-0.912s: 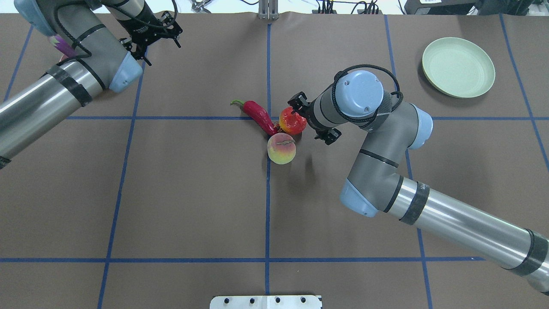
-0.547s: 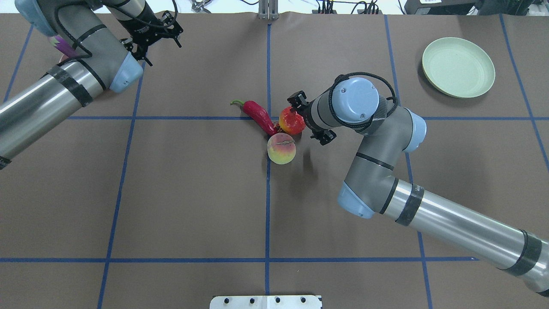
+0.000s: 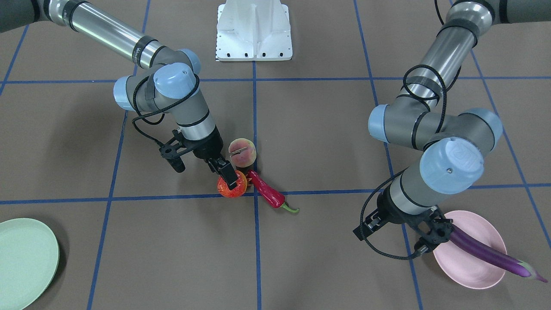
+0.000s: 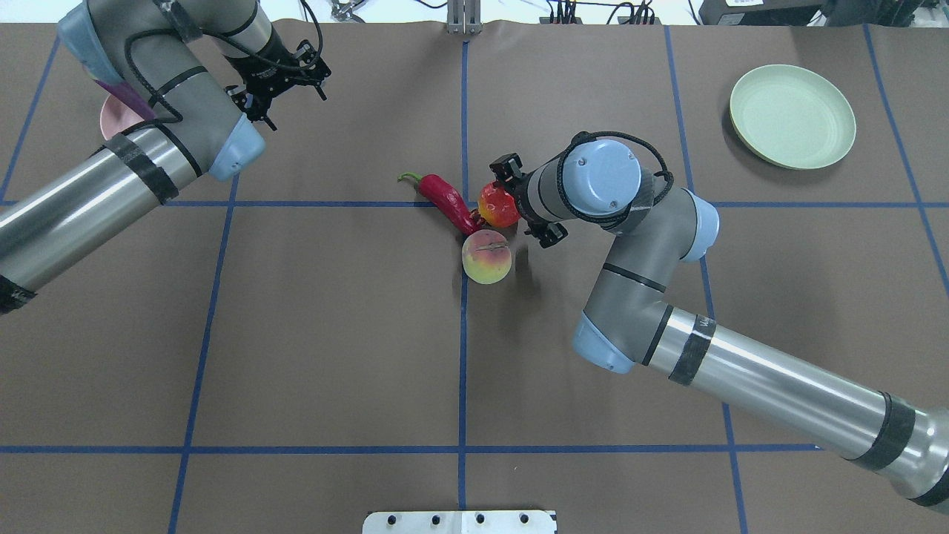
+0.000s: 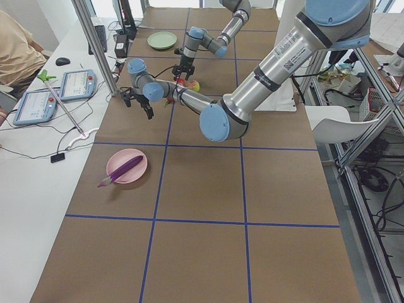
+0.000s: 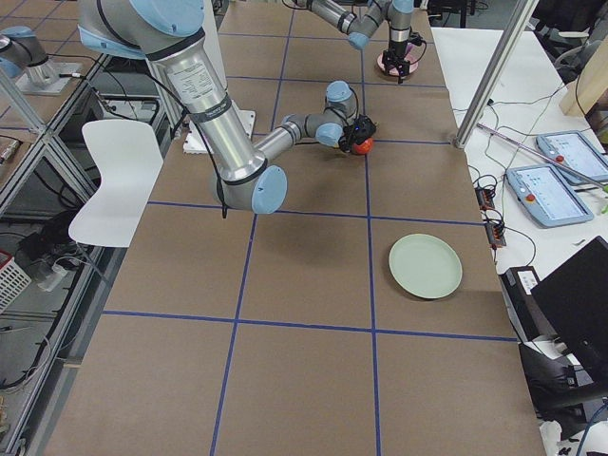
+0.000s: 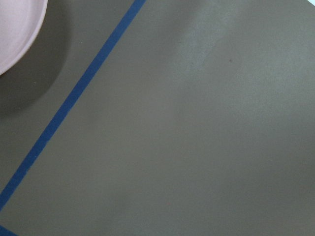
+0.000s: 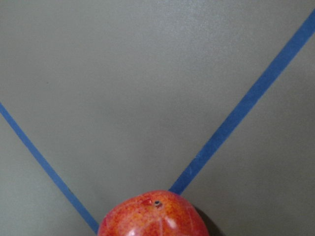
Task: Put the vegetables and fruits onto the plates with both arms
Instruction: 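Grasp the red pomegranate with the right gripper while the left gripper reaches toward the chili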
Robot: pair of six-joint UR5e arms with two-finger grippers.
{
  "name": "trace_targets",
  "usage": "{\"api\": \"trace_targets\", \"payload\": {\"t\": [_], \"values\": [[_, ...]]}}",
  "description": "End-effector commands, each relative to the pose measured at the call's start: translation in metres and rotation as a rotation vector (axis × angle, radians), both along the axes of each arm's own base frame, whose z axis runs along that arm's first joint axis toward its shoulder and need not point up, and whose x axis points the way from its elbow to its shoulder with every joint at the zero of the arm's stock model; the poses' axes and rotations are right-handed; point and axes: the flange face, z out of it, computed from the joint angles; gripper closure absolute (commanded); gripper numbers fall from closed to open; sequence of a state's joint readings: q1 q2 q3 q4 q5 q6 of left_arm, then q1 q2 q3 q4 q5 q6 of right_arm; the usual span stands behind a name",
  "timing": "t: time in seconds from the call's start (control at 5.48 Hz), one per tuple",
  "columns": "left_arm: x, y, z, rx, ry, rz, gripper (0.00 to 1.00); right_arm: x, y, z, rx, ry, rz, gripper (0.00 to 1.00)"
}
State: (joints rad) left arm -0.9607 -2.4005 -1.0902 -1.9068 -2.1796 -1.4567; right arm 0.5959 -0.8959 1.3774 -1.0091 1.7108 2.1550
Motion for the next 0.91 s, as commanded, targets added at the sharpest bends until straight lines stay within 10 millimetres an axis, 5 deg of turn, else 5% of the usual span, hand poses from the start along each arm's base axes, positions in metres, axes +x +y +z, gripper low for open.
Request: {"api": "trace_targets", "payload": {"t": [0.0, 0.36, 0.73], "values": [[0.002, 0.001, -0.003, -0.003, 0.002, -0.005, 0.00, 0.001, -0.001, -0.009, -0.008, -0.022, 0.009, 1.00], [0.004, 0.002, -0.007, -0.010, 0.007, -0.014, 0.00, 0.017, -0.016, -0.021, -0.009, -0.042, 0.019, 1.00], [0.054, 0.024, -0.061, -0.078, 0.063, -0.041, 0.00, 0.083, -0.064, -0.020, -0.035, -0.065, 0.002, 1.00]]}}
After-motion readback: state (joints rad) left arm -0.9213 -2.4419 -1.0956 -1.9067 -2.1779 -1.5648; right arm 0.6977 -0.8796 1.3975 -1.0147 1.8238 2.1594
